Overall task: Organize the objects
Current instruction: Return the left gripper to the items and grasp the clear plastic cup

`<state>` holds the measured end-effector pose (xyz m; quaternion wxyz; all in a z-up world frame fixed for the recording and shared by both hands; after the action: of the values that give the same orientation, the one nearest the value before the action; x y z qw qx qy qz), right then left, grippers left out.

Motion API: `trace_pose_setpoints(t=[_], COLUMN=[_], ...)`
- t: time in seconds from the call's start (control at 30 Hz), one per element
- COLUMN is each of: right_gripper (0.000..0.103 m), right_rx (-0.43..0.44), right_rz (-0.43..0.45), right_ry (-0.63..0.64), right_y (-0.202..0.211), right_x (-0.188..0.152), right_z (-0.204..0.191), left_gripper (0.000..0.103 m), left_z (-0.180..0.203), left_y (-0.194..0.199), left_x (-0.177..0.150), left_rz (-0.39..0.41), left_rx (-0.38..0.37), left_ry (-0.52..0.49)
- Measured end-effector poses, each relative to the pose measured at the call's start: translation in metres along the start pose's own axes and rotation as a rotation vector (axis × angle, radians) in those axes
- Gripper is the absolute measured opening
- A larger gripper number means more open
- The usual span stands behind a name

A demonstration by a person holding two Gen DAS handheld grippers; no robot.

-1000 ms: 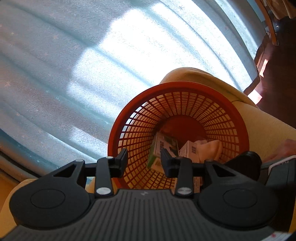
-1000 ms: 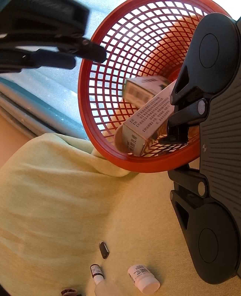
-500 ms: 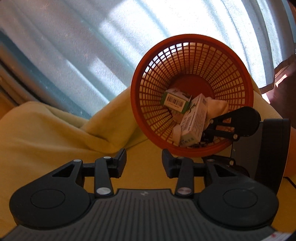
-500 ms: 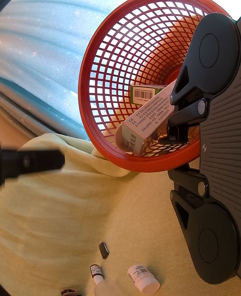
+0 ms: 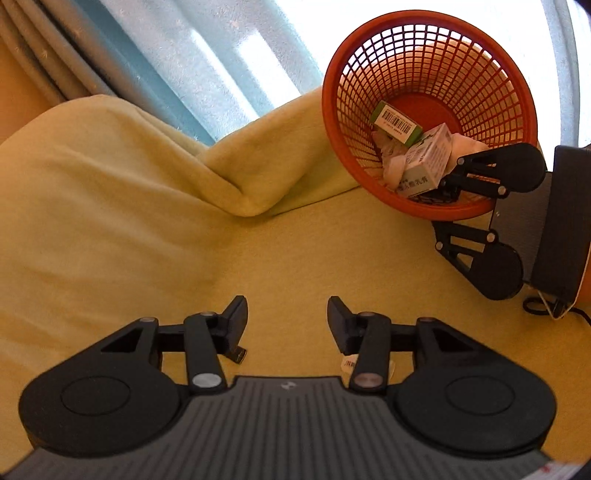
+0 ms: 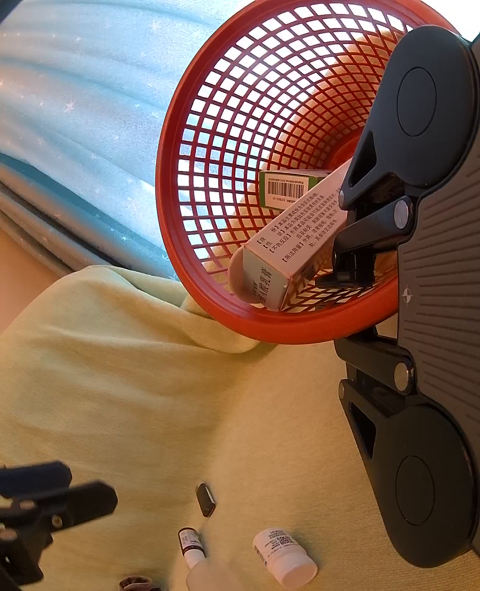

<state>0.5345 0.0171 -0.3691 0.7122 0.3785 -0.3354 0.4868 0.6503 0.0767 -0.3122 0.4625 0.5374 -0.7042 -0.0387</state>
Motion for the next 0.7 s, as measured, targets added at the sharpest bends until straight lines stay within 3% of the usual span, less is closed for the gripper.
trace_pose_setpoints(t=[0.7], right_gripper=[0.003], right_rx=[0.000], right_rz=[-0.001], right_ry=[0.001], right_y=[0.000], right_x=[-0.002], right_z=[0.000], left_gripper=[0.058], left_z=[-0.015], left_y=[-0.002], left_x=[-0.084], left_rz=[-0.166], left_rx=[0.019], left_ry=[0.161])
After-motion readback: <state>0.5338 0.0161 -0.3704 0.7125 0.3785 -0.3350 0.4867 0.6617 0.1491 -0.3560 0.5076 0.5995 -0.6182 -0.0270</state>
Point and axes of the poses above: each gripper's, at about its wrist camera, not at the fingertips, and y roughly against the way its jaws point, z to its right, x to its top, the point moved 8 cm from there along -y, roughly the way its jaws point, and after that the axes turned 5 degrees about x, right-handed, at the moved point
